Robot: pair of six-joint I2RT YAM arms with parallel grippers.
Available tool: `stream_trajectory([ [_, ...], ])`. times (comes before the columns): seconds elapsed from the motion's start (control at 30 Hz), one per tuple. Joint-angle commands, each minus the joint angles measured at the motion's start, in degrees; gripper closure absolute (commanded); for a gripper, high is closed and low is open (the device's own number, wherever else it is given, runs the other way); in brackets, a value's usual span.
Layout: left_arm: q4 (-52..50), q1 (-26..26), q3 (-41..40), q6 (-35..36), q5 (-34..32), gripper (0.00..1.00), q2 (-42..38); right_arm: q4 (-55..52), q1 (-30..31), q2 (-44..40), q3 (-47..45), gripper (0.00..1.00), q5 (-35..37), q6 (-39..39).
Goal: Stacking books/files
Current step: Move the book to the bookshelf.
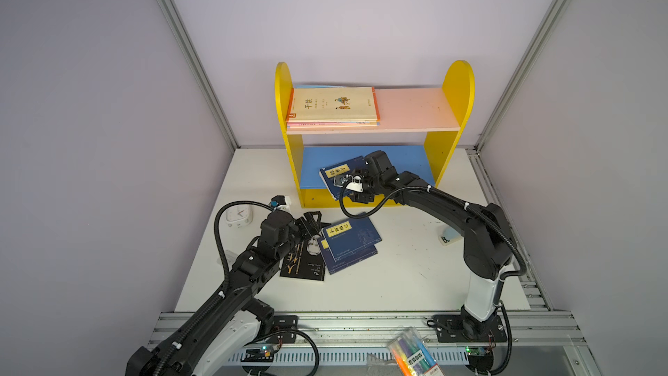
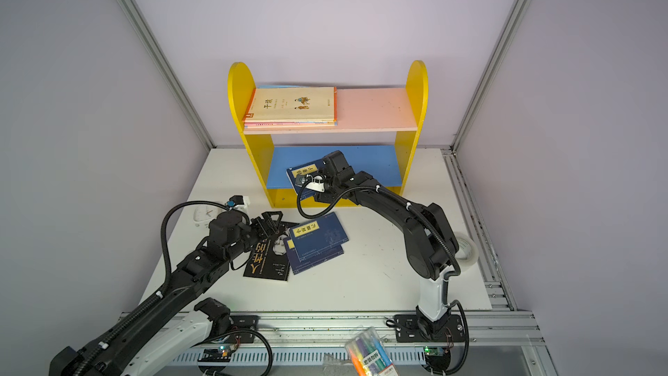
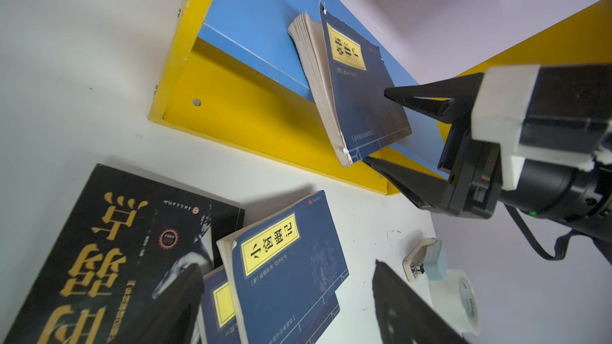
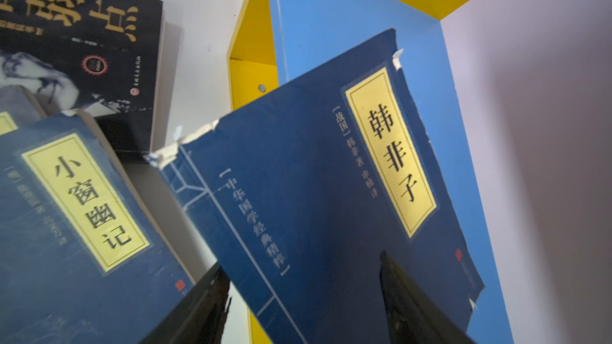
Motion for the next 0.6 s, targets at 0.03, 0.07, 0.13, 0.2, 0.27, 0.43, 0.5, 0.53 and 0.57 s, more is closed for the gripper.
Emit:
stream_trajectory([
  [0.03, -3.03, 0.32, -0.41, 0.12, -1.8, 0.17, -1.89, 3.1, 0.37, 1.94, 2.85, 0.27, 1.5, 4.46],
  [0.07, -3.14, 0.31, -0.52, 0.21, -1.76, 0.17, -2.14, 3.12, 0.43, 2.44, 3.6, 0.27, 1.46, 4.97],
  [0.13, -3.03, 0.38, -0.73, 0.21, -1.83, 0.17, -2.25, 3.33, 0.69, 3.26, 4.92, 0.27, 1.55, 6.11],
  [0.2, -2.53, 0.52, -1.01, 0.12, -1.73, 0.17, -2.25, 4.27, 0.92, 4.03, 5.73, 0.27, 1.85, 7.45],
  [0.27, -1.97, 0.57, -1.36, 0.01, -1.58, 0.17, -2.21, 5.79, 1.04, 4.37, 5.97, 0.27, 2.1, 8.81],
  [0.43, -1.96, 0.82, -1.84, 0.12, -1.23, 0.17, -2.34, 6.89, 1.05, 3.53, 6.72, 0.27, 2.0, 13.74],
  [0.5, -2.05, 0.9, -2.05, 0.2, -1.29, 0.17, -2.64, 7.48, 0.83, 2.44, 6.59, 0.27, 3.76, 16.7],
  [0.53, -1.96, 1.05, -2.22, 0.15, -1.35, 0.17, -2.86, 7.9, 1.08, 1.78, 6.29, 0.27, 5.11, 18.69],
  [0.57, -2.0, 1.19, -2.38, 0.09, -1.32, 0.17, -3.09, 8.24, 1.1, 1.19, 5.93, 0.27, 6.59, 20.51],
])
